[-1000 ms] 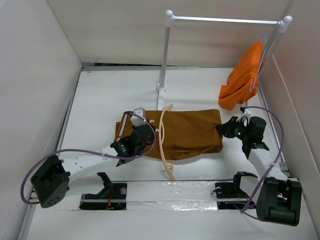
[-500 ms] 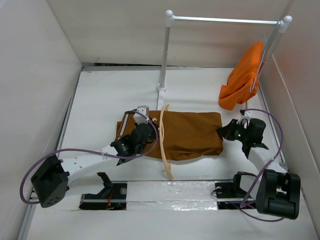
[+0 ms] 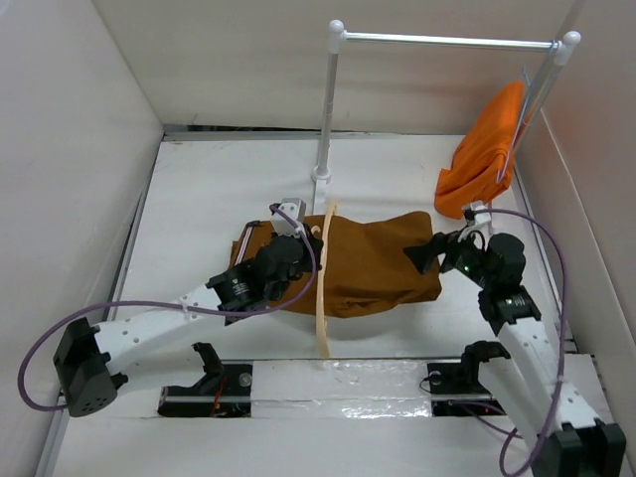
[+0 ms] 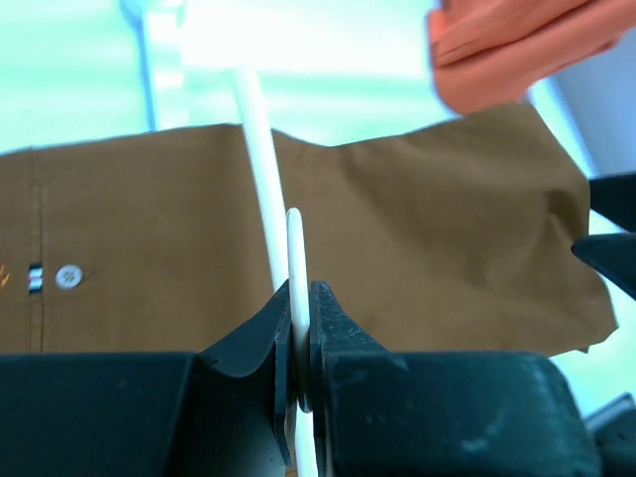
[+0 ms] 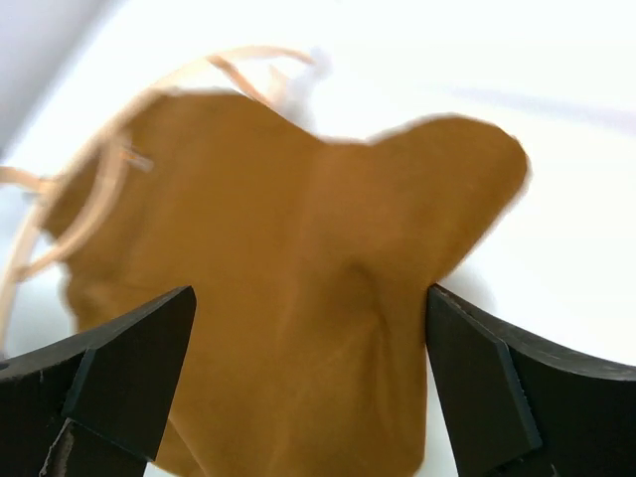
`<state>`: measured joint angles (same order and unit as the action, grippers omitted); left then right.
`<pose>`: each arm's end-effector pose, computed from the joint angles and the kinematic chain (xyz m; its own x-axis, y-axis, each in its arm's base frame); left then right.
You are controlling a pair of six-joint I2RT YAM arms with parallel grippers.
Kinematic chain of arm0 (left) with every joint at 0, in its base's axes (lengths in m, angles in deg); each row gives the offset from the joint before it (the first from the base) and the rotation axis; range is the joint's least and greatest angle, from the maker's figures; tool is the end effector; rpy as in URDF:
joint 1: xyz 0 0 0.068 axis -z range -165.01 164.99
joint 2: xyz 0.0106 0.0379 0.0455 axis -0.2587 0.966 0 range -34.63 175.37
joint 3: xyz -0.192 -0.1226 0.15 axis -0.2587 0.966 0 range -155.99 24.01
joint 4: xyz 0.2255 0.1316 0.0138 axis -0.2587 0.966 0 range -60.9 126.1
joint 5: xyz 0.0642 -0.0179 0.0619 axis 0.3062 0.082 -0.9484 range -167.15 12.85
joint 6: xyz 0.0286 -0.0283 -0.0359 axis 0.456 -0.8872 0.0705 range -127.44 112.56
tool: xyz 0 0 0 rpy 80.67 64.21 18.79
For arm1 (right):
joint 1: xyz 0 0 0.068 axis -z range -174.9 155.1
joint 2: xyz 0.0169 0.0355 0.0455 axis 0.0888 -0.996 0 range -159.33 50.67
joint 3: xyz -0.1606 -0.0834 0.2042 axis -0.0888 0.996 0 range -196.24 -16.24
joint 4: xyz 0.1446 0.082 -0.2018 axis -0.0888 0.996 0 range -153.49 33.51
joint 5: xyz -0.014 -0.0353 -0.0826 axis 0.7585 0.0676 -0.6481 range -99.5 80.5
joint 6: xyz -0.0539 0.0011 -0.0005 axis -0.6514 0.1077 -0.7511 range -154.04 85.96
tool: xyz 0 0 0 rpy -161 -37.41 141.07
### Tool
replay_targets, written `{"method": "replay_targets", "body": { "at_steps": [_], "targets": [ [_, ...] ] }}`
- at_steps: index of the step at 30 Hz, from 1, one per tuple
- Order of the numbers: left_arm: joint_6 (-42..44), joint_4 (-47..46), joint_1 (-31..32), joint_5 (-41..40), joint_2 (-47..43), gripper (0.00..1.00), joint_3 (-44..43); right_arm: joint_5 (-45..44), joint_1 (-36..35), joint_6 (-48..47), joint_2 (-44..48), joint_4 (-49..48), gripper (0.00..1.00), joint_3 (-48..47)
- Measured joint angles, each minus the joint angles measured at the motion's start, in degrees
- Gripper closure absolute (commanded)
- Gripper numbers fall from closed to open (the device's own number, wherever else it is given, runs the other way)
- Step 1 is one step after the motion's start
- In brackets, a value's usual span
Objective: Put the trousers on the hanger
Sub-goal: Place the trousers on the hanger, then place the hanger at the clothesline.
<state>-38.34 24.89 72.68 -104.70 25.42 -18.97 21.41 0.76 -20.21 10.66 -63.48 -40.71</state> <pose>0.1438 -0.1967 0.3041 -0.3631 -0.2777 -0.8894 0.3750 0.8303 -0.4123 0.1687 0.0311 0.2475 -0.3930 0.1758 -0.9026 -0.4783 0.7992 0.3640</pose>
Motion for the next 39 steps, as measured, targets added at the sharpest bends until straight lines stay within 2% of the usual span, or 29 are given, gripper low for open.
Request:
{"method": "replay_targets", "body": {
  "at_steps": [2, 4, 6, 7, 10, 11, 12, 14, 15, 20, 23, 25, 27, 29, 30, 31, 33, 38, 39],
  "targets": [
    [1.27, 1.84, 0.92, -0.13, -1.01, 1.00, -2.80, -2.64, -6.23, 0.55, 3.65, -0.15, 0.02, -3.13],
    [2.34, 3.50, 1.27, -0.11, -1.33, 1.00, -5.84, -5.18, -13.38, 1.57, 5.38, -1.11, 0.27, -5.53],
    [3.21, 5.35, 1.36, -0.15, -0.90, 1.00, -9.07, -8.04, -21.97, 2.86, 5.14, -2.43, 0.63, -7.10],
    [3.58, 6.38, 1.36, -0.22, -0.42, 1.00, -10.75, -9.88, -25.94, 3.56, 4.39, -2.47, 0.65, -7.78],
    [4.44, 8.33, 1.38, -0.20, 1.42, 1.00, -15.13, -18.03, -37.68, 4.42, 1.36, 1.05, 0.65, -11.26],
    [4.59, 8.70, 1.38, -0.22, 1.84, 1.00, -16.09, -22.12, -40.72, 4.42, 0.46, 3.15, 0.59, -12.92],
    [4.74, 8.81, 1.38, -0.22, 1.92, 1.00, -16.48, -25.94, -42.99, 4.33, 0.09, 5.07, 0.34, -14.45],
    [4.92, 8.85, 1.46, -0.44, 1.81, 1.00, -16.63, -31.80, -44.76, 4.15, 0.63, 7.76, 0.14, -16.48],
    [4.96, 8.92, 1.46, -0.57, 1.75, 1.00, -16.63, -33.62, -44.87, 4.00, 1.44, 8.22, 0.00, -16.90],
    [4.96, 9.86, 1.46, -0.79, 1.68, 1.00, -16.74, -39.71, -45.20, 3.87, 5.38, 11.63, 0.00, -18.27],
    [5.16, 10.40, 1.49, -0.76, 1.68, 1.00, -17.51, -39.91, -46.03, 4.02, 5.01, 11.72, 0.02, -19.41],
    [5.35, 11.15, 1.49, -0.70, 1.70, 1.00, -18.69, -38.86, -47.82, 5.16, 3.85, 9.51, 0.33, -19.06],
    [5.57, 11.39, 1.46, -0.48, 1.70, 1.00, -19.91, -38.03, -51.49, 7.34, 1.84, 4.92, 0.59, -17.68],
    [5.81, 11.54, 1.46, -0.15, 1.81, 1.00, -21.33, -38.14, -55.80, 10.54, -1.92, -0.57, 0.58, -15.87],
    [5.88, 11.72, 1.46, -0.04, 2.01, 1.00, -22.14, -38.36, -57.37, 12.00, -3.72, -2.05, 0.45, -15.39],
    [5.92, 11.87, 1.46, 0.11, 2.34, 1.00, -23.08, -38.56, -58.86, 13.31, -6.01, -3.74, 0.36, -14.84],
    [5.95, 11.69, 1.46, 0.42, 3.13, 1.00, -24.50, -39.34, -60.83, 15.67, -9.88, -6.16, 0.25, -13.66],
    [5.77, 10.60, 1.46, 0.61, 4.11, 1.00, -24.70, -40.85, -61.66, 19.69, -15.41, -12.28, 0.27, -11.85],
    [5.75, 10.34, 1.46, 0.61, 4.33, 1.00, -24.70, -40.83, -61.66, 20.28, -16.26, -13.35, 0.31, -11.85]
  ]
}}
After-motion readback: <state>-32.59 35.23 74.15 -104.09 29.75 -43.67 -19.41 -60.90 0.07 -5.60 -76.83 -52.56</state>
